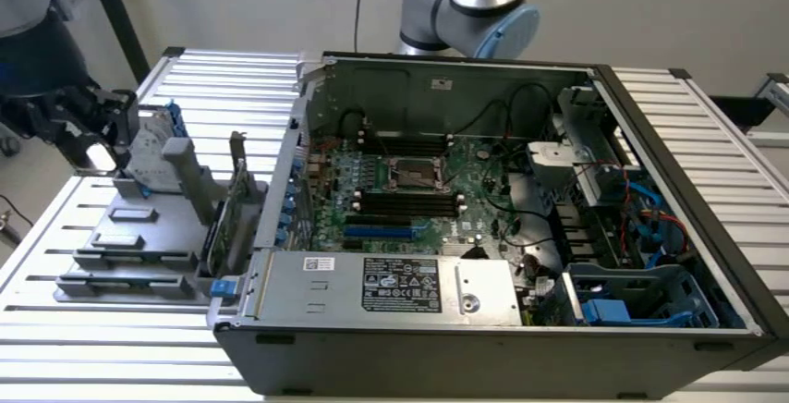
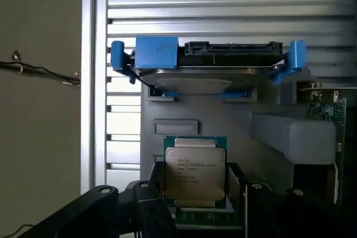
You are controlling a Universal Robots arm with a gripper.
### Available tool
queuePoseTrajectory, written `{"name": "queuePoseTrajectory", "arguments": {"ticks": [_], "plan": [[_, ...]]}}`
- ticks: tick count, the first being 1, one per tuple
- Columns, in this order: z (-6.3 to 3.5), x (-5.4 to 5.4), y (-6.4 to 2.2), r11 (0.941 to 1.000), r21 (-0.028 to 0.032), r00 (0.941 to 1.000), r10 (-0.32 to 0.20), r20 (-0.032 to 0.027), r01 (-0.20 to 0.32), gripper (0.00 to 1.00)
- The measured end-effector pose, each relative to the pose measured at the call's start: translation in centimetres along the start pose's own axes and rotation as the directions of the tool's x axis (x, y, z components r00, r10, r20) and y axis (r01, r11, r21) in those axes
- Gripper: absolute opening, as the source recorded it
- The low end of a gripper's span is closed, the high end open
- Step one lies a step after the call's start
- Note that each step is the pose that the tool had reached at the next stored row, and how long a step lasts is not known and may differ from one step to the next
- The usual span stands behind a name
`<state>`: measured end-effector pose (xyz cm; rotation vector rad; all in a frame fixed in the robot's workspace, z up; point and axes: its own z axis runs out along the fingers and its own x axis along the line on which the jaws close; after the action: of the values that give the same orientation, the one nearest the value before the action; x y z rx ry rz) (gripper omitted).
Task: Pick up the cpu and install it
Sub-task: 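Pick up the cpu and move it towards the insertion slot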
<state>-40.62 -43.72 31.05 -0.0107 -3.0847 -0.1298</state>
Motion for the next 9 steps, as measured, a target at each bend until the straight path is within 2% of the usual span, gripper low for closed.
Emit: {"name": "queuePoseTrajectory", "arguments": {"ticks": [4,9], "plan": [[-1.90,-1.3,0.17,1.0000,-0.0001,1.0000,0.000,-0.0047,0.000,0.54],[-4.28,-3.4,0.38,1.0000,-0.0003,0.9999,0.000,-0.0130,0.000,0.54]]}}
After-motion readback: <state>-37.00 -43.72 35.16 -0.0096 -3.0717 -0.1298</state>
